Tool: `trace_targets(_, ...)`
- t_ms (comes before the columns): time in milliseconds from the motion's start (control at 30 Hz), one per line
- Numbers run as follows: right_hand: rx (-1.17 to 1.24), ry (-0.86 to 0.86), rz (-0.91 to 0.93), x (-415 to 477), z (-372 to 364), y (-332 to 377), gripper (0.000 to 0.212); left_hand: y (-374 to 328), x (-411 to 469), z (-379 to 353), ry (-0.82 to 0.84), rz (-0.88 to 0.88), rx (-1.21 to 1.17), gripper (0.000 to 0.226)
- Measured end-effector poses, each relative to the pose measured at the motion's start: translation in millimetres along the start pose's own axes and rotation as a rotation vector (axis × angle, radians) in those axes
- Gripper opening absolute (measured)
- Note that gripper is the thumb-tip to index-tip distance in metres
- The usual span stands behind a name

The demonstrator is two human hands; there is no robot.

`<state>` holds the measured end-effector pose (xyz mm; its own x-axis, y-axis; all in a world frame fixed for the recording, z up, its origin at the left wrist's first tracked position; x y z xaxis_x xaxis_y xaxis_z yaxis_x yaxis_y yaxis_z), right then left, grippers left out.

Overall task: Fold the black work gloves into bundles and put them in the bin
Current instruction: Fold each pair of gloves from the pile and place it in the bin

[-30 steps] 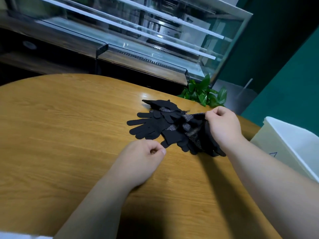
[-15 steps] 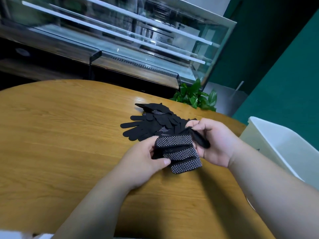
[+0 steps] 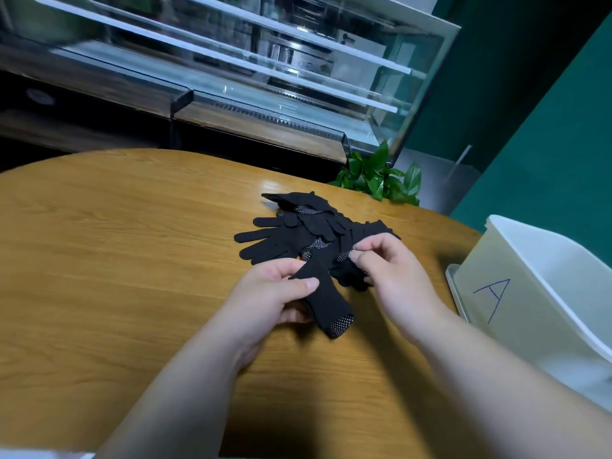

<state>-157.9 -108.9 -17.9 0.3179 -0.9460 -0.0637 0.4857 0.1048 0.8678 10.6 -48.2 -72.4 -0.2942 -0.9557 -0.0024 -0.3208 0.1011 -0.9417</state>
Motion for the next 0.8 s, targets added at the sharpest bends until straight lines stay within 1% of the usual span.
trace_targets(100,-0.051,0.133,0.161,-16.3,-14.8,27.1,0.015,0.6,0.5,1.6,-0.017,-0.028,-0.032,0.017)
trace_targets(167,-0.145,0.227,0.177,-24.7,-23.0,35.2,0.023,1.7,0.6,1.3,-0.013,-0.046,-0.053,0.02)
trace_targets(233,-0.305,0.289,0.145,-29.0,-29.1,35.8,0.039,1.0,-0.4,1.3,-0.026,-0.062,-0.068,0.023)
trace_targets(267,-0.361,0.297,0.141,-30.3,-30.4,36.0,0.043,0.2,-0.9,2.4,-0.046,-0.069,-0.08,0.022)
trace_targets(333,-0.397,0.254,0.168,-29.1,-28.7,35.7,0.039,-1.4,-1.2,4.8,-0.064,-0.073,-0.125,0.026)
trace_targets(367,-0.365,0.22,0.172,-27.1,-26.0,34.7,0.036,-1.9,-1.0,5.3,-0.048,-0.071,-0.15,0.032)
trace_targets(467,-0.182,0.152,0.11,-19.9,-15.0,26.0,0.039,-3.1,-0.7,8.8,-0.011,-0.052,-0.174,0.062)
trace_targets(533,-0.005,0.151,0.075,-16.1,-12.4,25.2,0.038,-5.8,-1.2,12.4,-0.033,-0.077,-0.178,0.07)
trace_targets(600,0.242,0.152,0.054,-12.7,-11.3,30.3,0.039,-11.8,-3.8,19.4,-0.122,-0.147,-0.187,0.067)
trace_targets(667,0.437,0.166,0.041,-8.6,-12.3,35.3,0.042,-16.3,-7.9,30.1,-0.248,-0.208,-0.194,0.057)
trace_targets(733,0.473,0.175,0.028,-2.9,-17.2,41.0,0.044,-18.6,-12.3,38.6,-0.326,-0.222,-0.184,0.05)
trace_targets(800,0.422,0.197,0.025,0.8,-27.1,46.4,0.046,-21.8,-14.3,38.8,-0.312,-0.223,-0.129,0.051)
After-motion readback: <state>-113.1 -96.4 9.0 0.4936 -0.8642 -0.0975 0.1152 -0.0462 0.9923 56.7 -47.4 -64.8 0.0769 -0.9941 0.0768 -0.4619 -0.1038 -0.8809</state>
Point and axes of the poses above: each hand's wrist, its own x-axis towards the middle knuckle, its own z-axis out of the back of the hand, y = z × x, the point moved 6 cm from there along x, towards the middle knuckle, and after that the axes turned 15 degrees about y, right-handed, at the moved point
